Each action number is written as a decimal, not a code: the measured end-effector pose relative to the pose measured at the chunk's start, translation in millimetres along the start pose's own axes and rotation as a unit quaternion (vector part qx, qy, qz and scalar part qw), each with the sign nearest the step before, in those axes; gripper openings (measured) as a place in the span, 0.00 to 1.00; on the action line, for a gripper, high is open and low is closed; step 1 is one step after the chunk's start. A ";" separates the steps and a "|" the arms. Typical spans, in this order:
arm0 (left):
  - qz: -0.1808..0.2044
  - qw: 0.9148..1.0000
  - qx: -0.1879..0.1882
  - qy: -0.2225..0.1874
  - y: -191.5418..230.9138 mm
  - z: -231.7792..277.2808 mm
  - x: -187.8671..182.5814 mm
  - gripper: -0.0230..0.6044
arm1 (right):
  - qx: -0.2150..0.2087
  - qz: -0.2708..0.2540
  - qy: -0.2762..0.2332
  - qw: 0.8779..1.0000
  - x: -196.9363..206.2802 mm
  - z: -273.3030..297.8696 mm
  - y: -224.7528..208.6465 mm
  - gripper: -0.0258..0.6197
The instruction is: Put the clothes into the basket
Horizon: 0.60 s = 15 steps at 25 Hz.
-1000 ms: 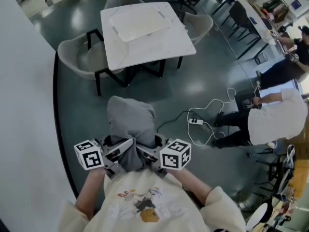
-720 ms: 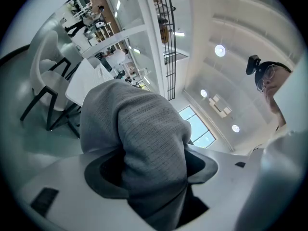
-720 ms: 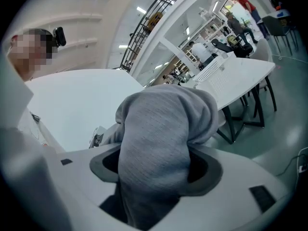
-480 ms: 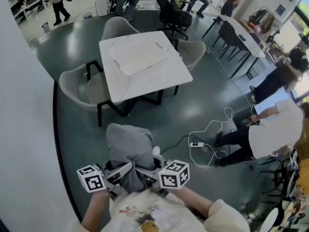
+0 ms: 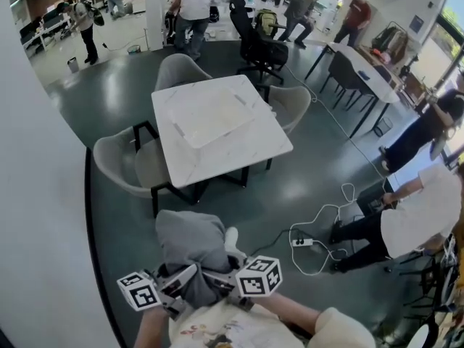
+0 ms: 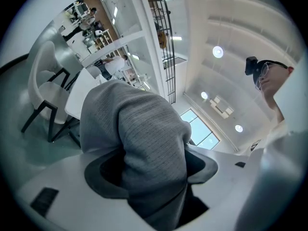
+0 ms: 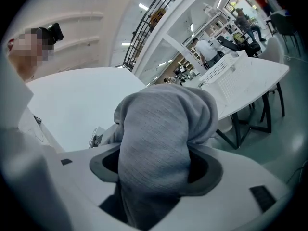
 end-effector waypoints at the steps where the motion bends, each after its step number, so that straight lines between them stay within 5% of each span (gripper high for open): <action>1: -0.001 1.000 -0.004 -0.003 2.9 4.0 -5.0 0.55 | -0.004 0.000 0.002 1.000 -5.6 2.3 -4.1 0.50; 15: 0.026 0.999 0.000 0.044 27.8 151.3 -110.4 0.55 | -0.008 0.020 -0.054 0.998 -152.2 -10.5 -104.1 0.50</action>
Point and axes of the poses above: the fingertips, and each gripper's own axes: z forward along the fingers, y to its left, x out of its underside, the point moved 1 cm from there along -z, backward along the fingers
